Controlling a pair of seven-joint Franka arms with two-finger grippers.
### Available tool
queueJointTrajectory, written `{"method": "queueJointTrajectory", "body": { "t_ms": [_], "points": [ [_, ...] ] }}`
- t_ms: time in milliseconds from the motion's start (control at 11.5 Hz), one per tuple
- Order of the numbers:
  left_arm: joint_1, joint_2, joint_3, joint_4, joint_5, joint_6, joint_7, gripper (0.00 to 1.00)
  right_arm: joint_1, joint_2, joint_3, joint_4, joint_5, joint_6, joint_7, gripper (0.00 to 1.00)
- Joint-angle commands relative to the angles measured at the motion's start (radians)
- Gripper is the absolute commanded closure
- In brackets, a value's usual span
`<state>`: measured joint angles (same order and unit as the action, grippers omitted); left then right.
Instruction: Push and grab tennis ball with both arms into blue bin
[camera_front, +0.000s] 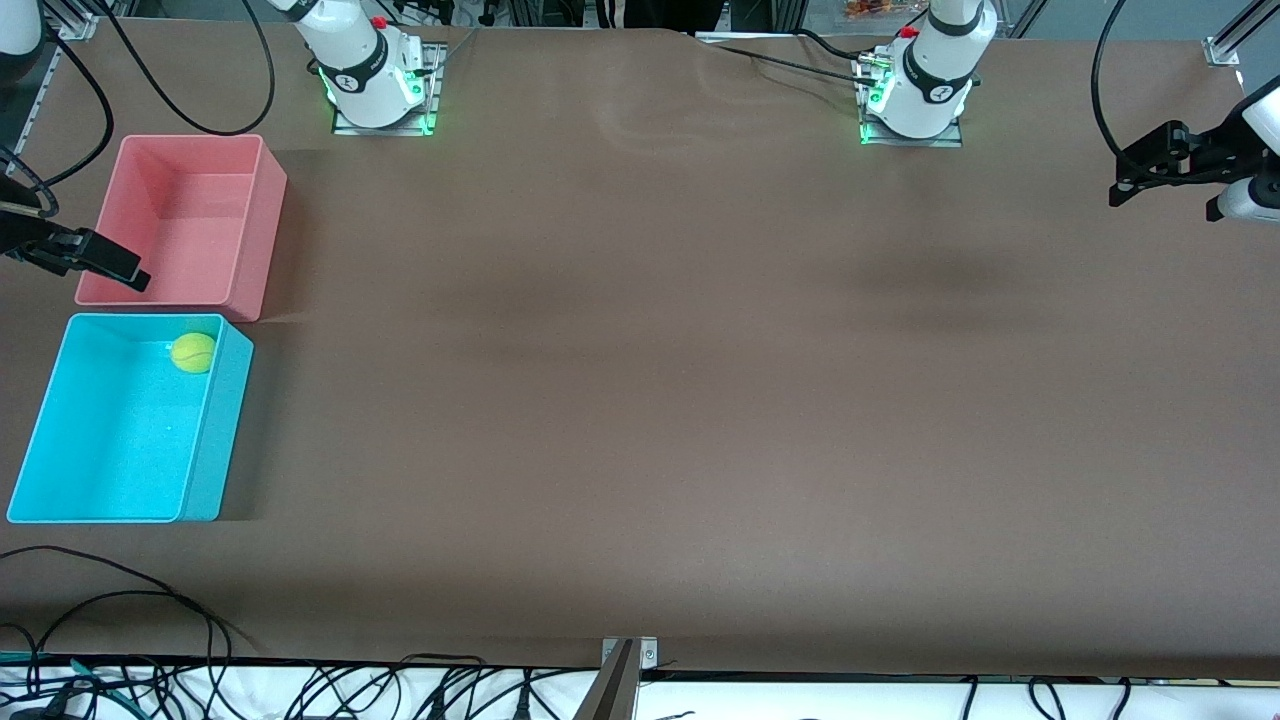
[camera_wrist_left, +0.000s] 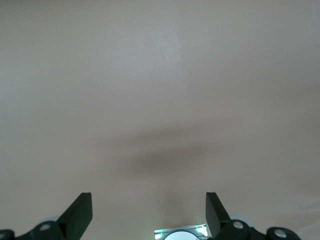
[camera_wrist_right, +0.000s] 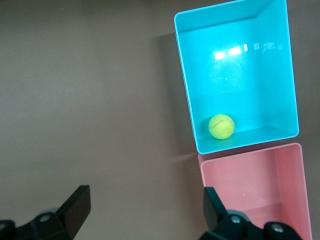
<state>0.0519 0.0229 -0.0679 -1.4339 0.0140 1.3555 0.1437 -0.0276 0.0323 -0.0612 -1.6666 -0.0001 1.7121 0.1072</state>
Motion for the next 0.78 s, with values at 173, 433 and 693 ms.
{"method": "queueJointTrajectory", "body": {
  "t_ms": [173, 433, 693],
  "points": [
    [0.0, 0.006, -0.003, 0.021, 0.012, -0.01, -0.007, 0.0, 0.014, -0.057, -0.008, -0.064, -0.012, 0.024, 0.016, 0.0],
    [-0.001, 0.006, -0.009, 0.023, 0.012, -0.01, -0.007, 0.0, 0.014, -0.058, 0.014, -0.048, -0.009, -0.008, 0.02, 0.0],
    [-0.001, 0.006, -0.004, 0.021, 0.012, -0.01, -0.007, 0.0, 0.014, -0.058, 0.018, -0.044, -0.011, -0.029, 0.022, 0.0]
  ]
}}
